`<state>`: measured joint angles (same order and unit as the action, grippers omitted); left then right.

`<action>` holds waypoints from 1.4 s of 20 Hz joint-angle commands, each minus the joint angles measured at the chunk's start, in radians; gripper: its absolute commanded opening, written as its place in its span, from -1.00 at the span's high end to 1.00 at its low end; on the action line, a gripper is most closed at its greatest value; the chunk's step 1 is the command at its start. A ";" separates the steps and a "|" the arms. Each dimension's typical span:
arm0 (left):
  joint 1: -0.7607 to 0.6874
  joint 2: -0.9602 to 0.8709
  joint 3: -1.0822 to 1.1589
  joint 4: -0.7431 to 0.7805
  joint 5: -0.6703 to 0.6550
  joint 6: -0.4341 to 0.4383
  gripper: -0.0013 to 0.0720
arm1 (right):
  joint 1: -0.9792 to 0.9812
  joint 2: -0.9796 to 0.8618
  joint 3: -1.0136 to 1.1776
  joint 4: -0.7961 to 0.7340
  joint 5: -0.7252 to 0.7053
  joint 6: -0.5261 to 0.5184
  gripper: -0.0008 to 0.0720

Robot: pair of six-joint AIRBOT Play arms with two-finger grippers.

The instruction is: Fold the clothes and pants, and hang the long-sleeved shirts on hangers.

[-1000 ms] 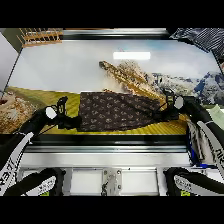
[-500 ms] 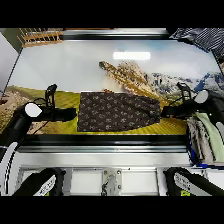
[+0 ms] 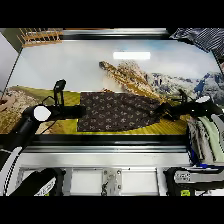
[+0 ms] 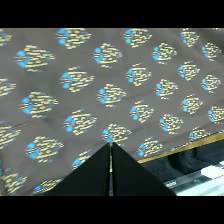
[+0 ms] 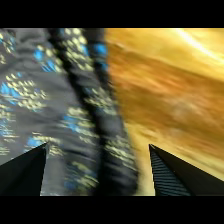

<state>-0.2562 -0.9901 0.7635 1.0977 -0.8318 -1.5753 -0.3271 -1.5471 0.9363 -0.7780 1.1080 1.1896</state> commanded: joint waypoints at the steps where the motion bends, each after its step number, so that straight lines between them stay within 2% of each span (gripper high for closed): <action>1: -0.059 -0.055 0.001 -0.001 0.058 -0.039 0.96 | 0.055 -0.063 -0.001 0.086 -0.026 -0.039 -0.91; 2: -0.070 -0.072 0.001 -0.002 0.058 -0.039 0.96 | 0.069 -0.063 -0.001 0.086 -0.033 -0.039 -0.44; 3: -0.082 -0.091 0.001 -0.002 0.057 -0.039 0.96 | 0.079 -0.062 -0.001 0.086 -0.038 -0.039 0.19; 4: -0.093 -0.108 0.001 -0.002 0.058 -0.039 0.96 | 0.084 -0.062 -0.001 0.086 -0.043 -0.039 0.57; 5: -0.103 -0.126 0.002 -0.002 0.058 -0.039 0.96 | 0.083 -0.056 -0.001 0.085 -0.043 -0.040 0.87; 6: -0.110 -0.147 0.009 -0.002 0.058 -0.041 0.96 | 0.078 -0.044 0.002 0.079 -0.041 -0.039 0.94; 8: -0.129 -0.208 0.055 -0.002 0.046 -0.042 0.96 | 0.066 -0.005 0.026 0.019 0.001 -0.010 0.94; 11: -0.180 -0.343 0.187 -0.002 0.048 -0.042 0.96 | 0.074 0.076 0.141 -0.243 0.141 0.108 0.94; 14: -0.249 -0.502 0.333 -0.002 0.045 -0.057 0.96 | 0.105 0.160 0.278 -0.379 0.285 0.194 0.94; 17: -0.321 -0.658 0.480 -0.020 0.040 -0.083 0.96 | 0.186 0.220 0.407 -0.442 0.373 0.284 0.94; 20: -0.386 -0.798 0.638 -0.078 0.025 -0.082 0.96 | 0.295 0.226 0.529 -0.461 0.450 0.332 0.94; 28: -0.453 -1.053 0.964 -0.079 -0.138 -0.108 0.96 | 0.479 0.224 0.639 -0.463 0.465 0.375 0.94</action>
<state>-0.6914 -1.9690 1.6295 1.0225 -0.9077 -1.6760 0.1001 -1.3228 1.5497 -1.2320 1.5616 1.5459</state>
